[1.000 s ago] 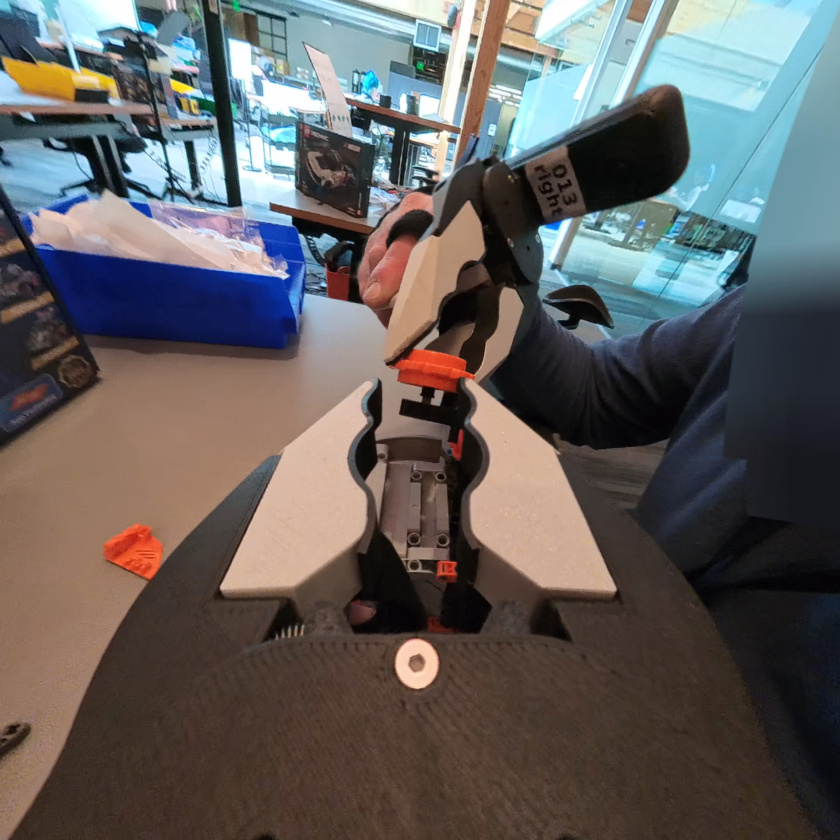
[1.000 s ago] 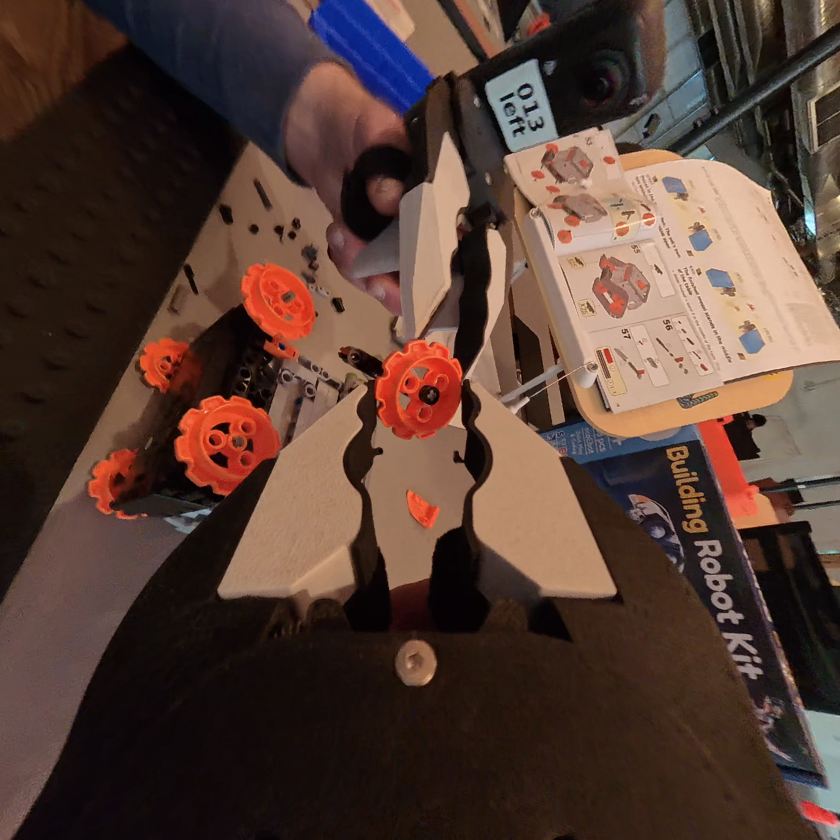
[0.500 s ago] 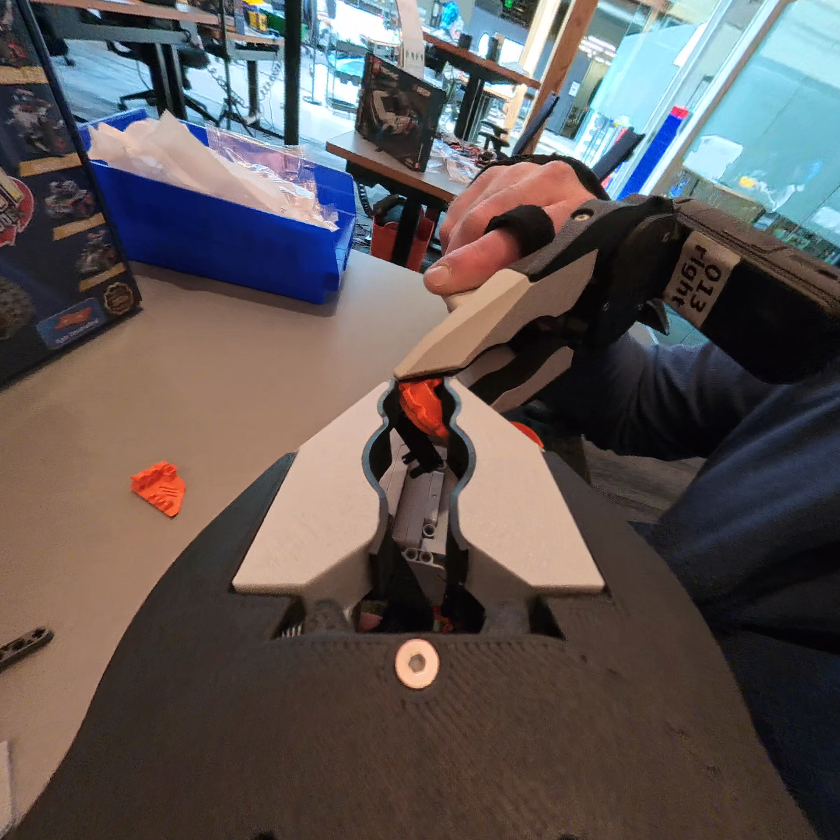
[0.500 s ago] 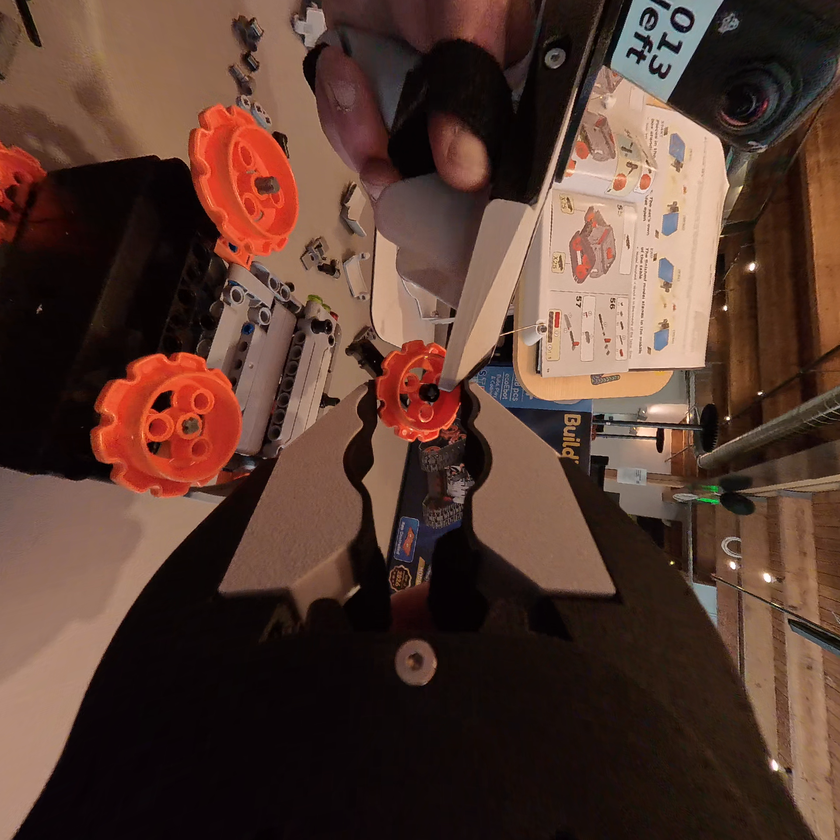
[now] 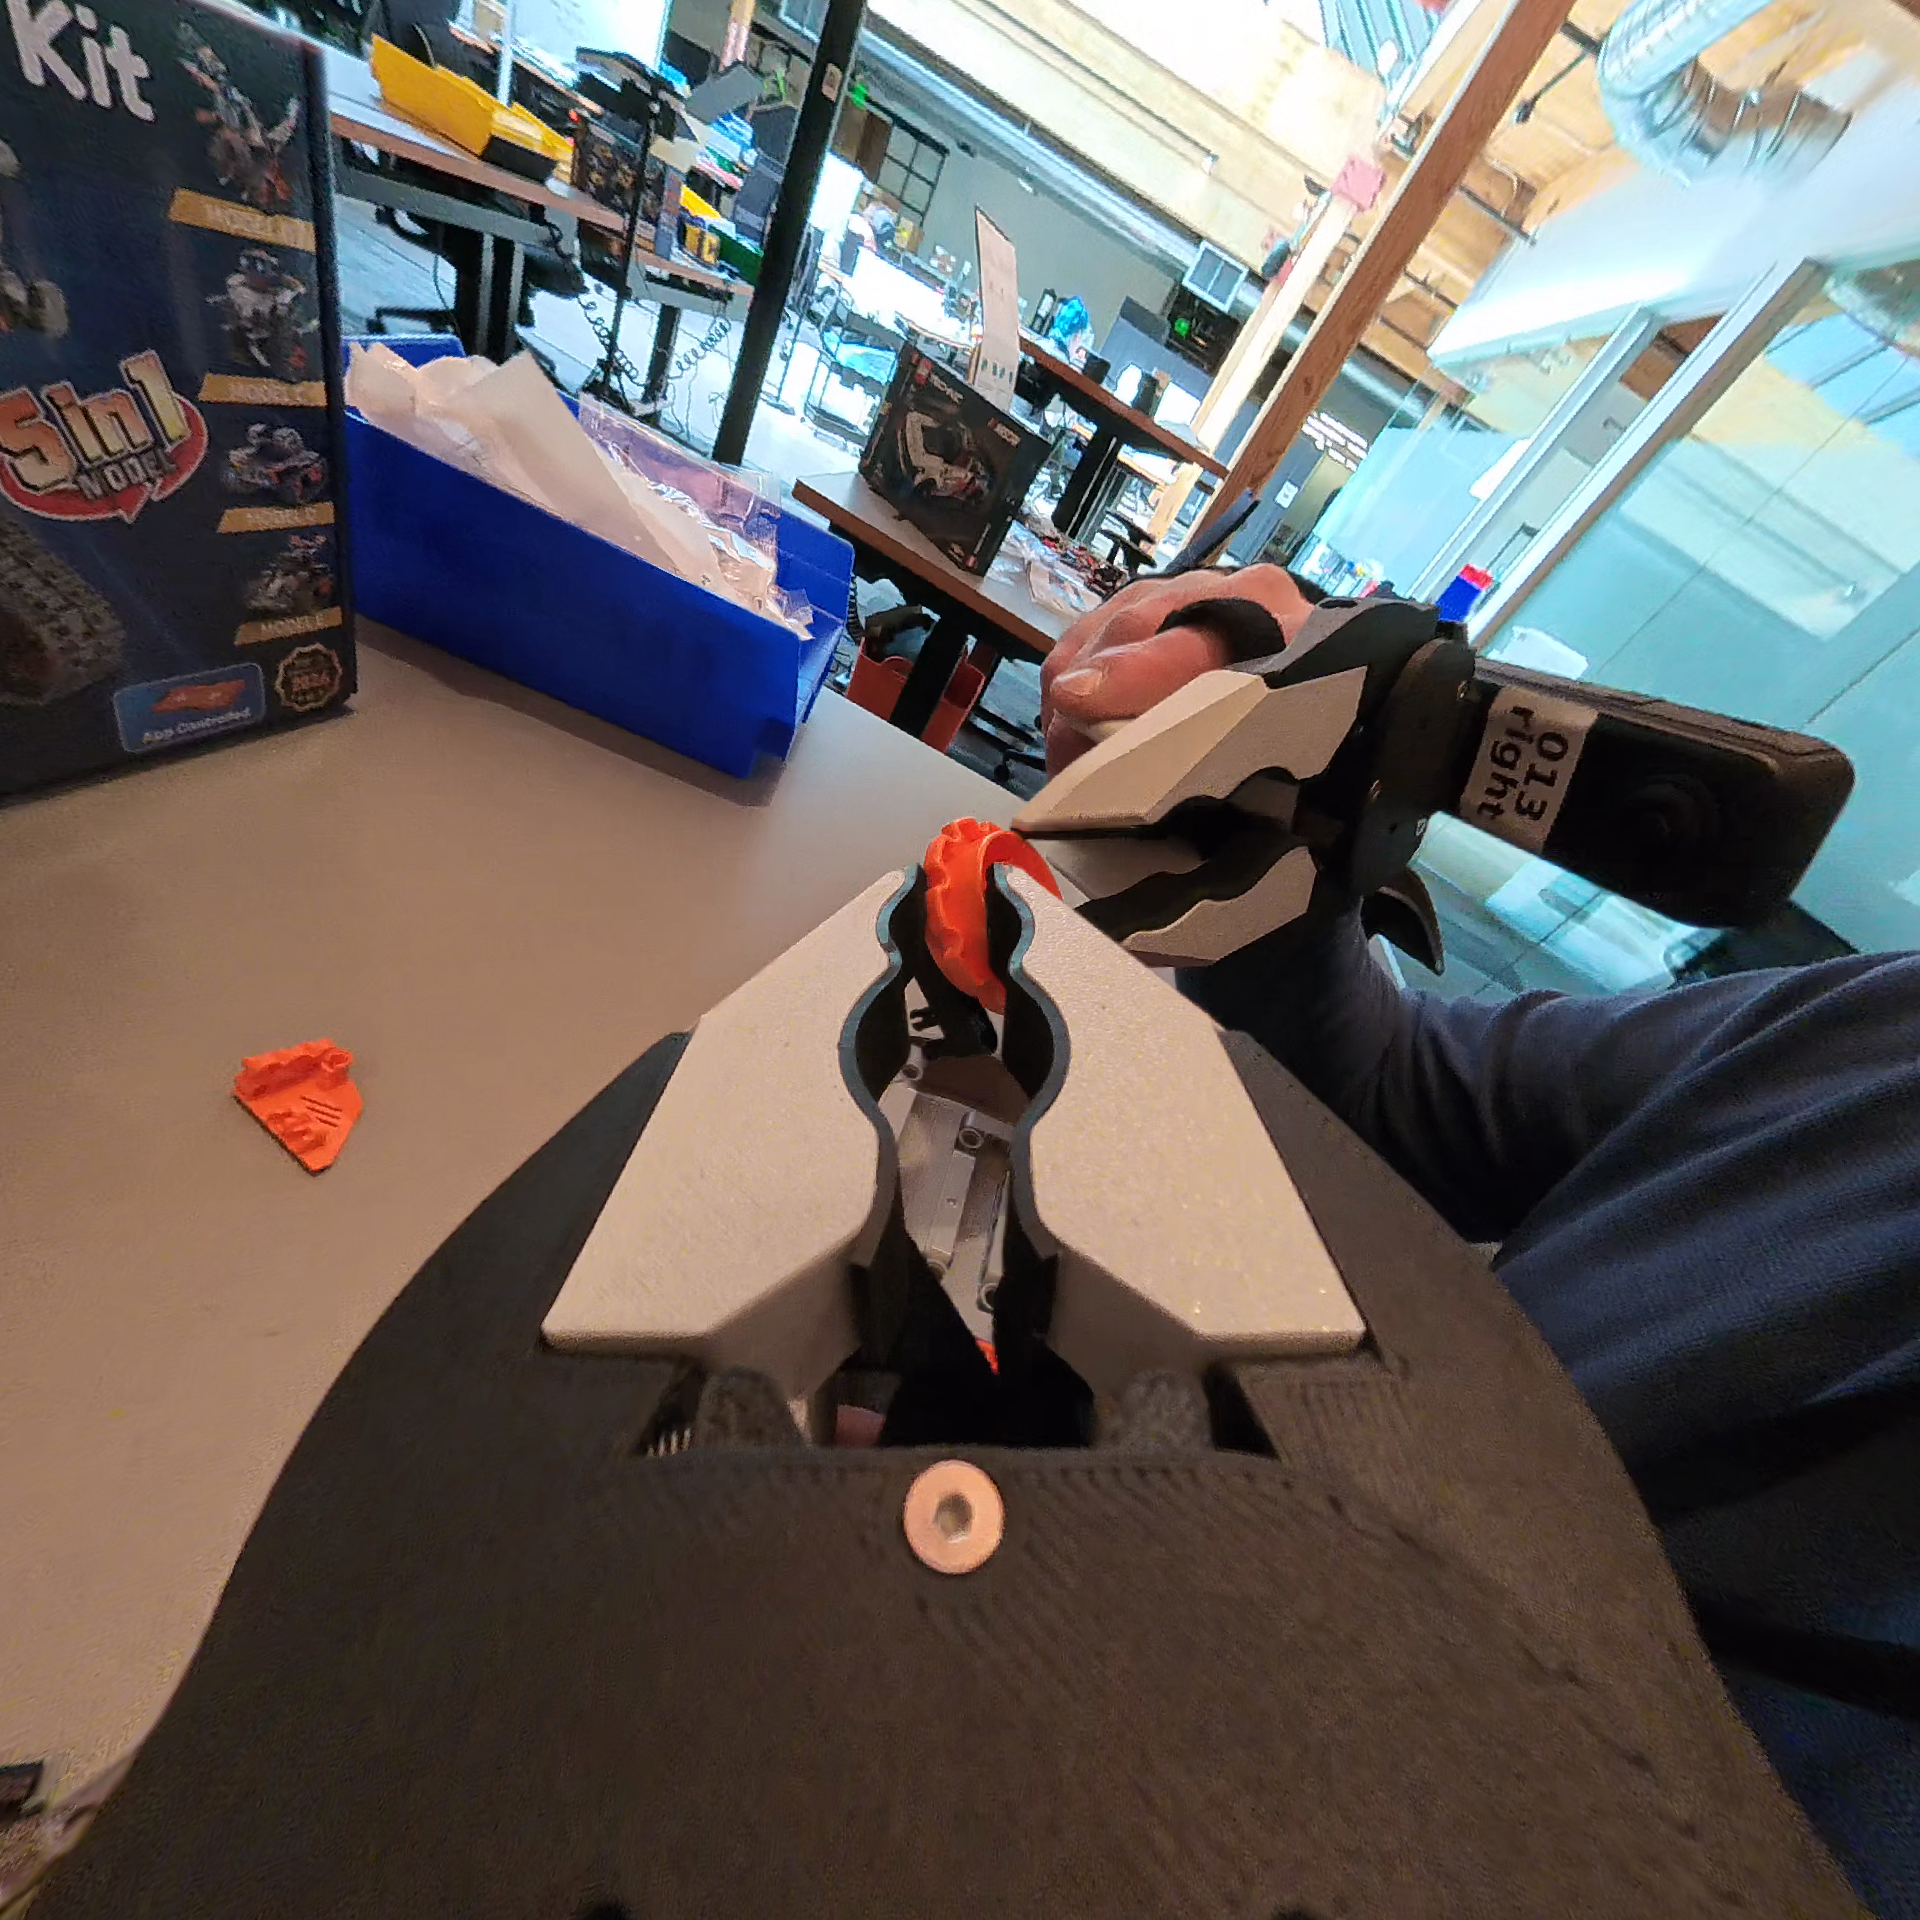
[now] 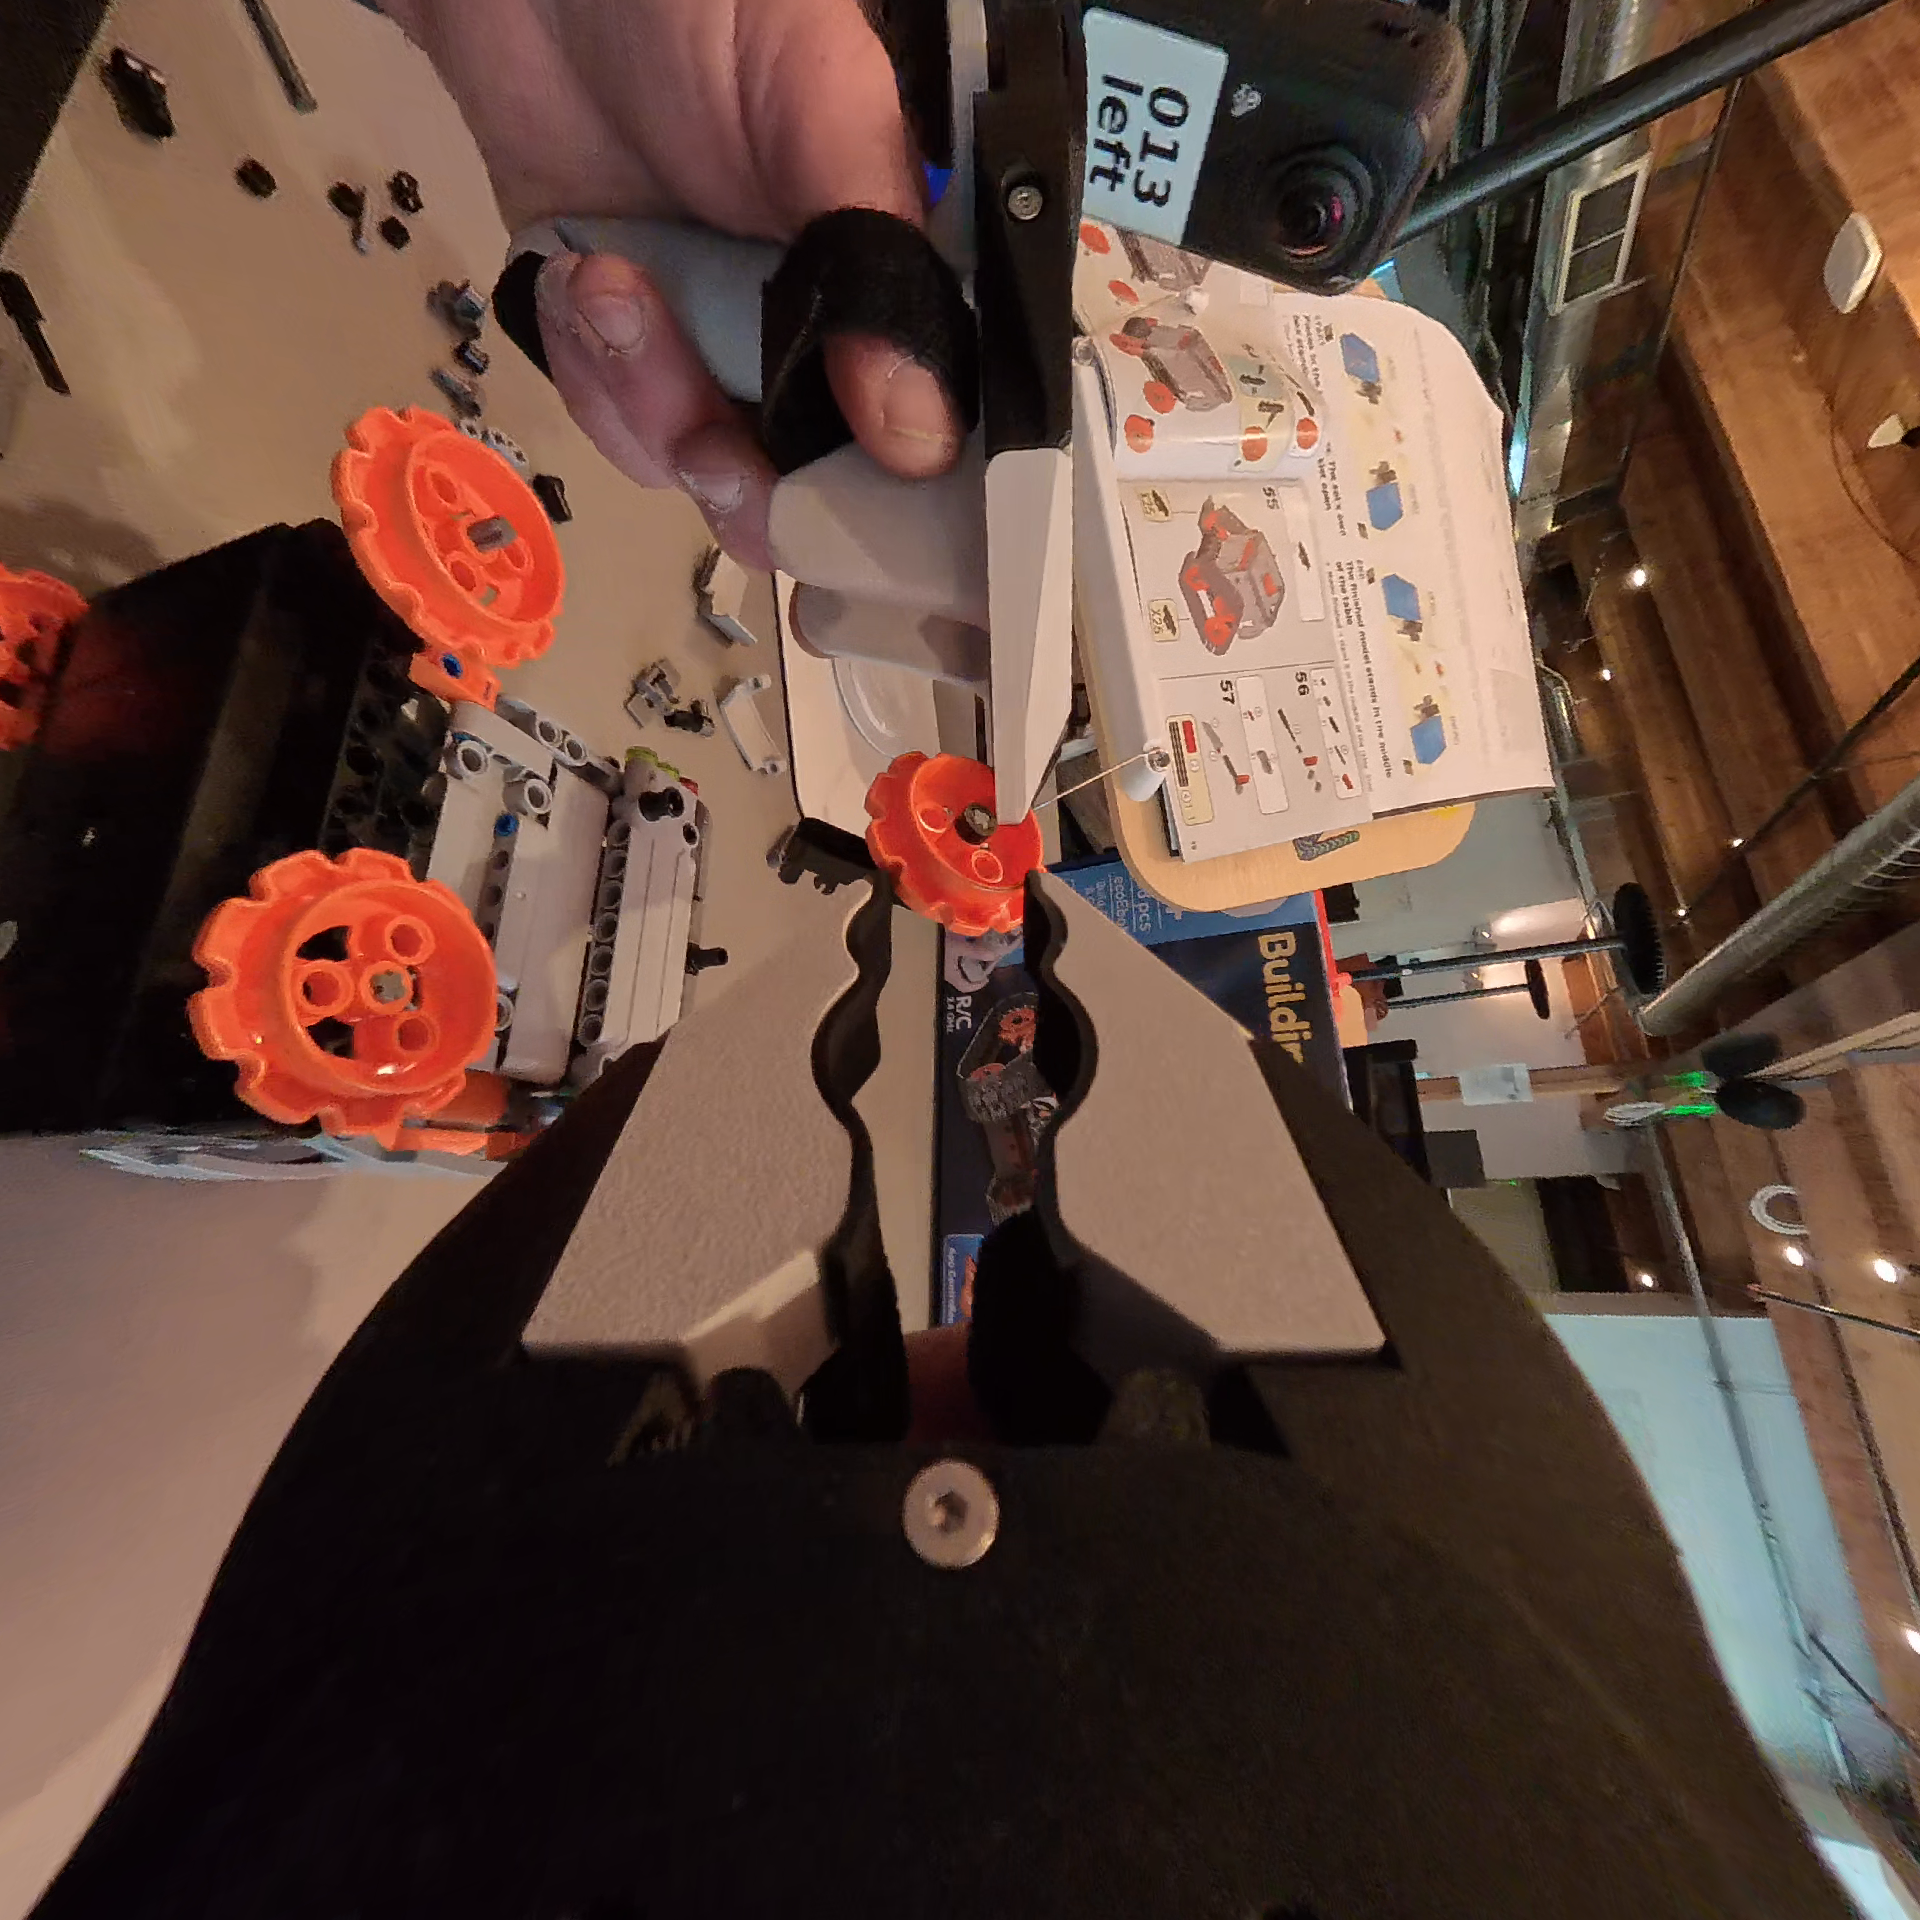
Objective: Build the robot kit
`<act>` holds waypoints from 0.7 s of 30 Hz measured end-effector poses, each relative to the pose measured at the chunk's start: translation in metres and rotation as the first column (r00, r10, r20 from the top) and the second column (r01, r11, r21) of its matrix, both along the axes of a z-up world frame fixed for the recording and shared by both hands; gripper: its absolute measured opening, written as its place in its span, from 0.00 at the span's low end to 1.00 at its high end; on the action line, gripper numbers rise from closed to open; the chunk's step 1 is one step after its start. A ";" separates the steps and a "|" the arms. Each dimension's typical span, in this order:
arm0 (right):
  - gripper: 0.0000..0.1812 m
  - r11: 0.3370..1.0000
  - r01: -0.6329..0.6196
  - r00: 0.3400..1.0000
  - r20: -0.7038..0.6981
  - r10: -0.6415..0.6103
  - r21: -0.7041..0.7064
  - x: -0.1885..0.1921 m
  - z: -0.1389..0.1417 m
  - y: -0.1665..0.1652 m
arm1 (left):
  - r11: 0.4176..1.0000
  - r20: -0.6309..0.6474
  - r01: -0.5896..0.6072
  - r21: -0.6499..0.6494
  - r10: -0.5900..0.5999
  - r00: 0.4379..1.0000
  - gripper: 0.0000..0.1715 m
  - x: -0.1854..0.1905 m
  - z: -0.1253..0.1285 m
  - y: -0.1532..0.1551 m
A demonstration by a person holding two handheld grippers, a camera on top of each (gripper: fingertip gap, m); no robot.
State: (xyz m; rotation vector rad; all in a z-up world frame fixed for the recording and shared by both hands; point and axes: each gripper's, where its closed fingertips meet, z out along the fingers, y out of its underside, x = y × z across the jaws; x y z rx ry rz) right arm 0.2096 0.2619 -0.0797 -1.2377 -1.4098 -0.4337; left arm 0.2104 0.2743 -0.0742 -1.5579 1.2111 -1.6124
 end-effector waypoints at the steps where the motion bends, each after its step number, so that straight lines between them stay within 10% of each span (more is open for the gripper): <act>1: 0.12 1.000 -0.007 1.000 -0.018 0.007 -0.006 -0.001 -0.001 0.000 | 1.000 0.001 -0.009 -0.010 0.009 1.000 0.06 0.000 -0.001 0.000; 21: 0.08 0.883 -0.305 0.891 -0.434 0.132 -0.356 -0.012 -0.035 -0.032 | 0.989 -0.213 0.148 -0.022 -0.149 0.966 0.09 -0.019 -0.045 -0.032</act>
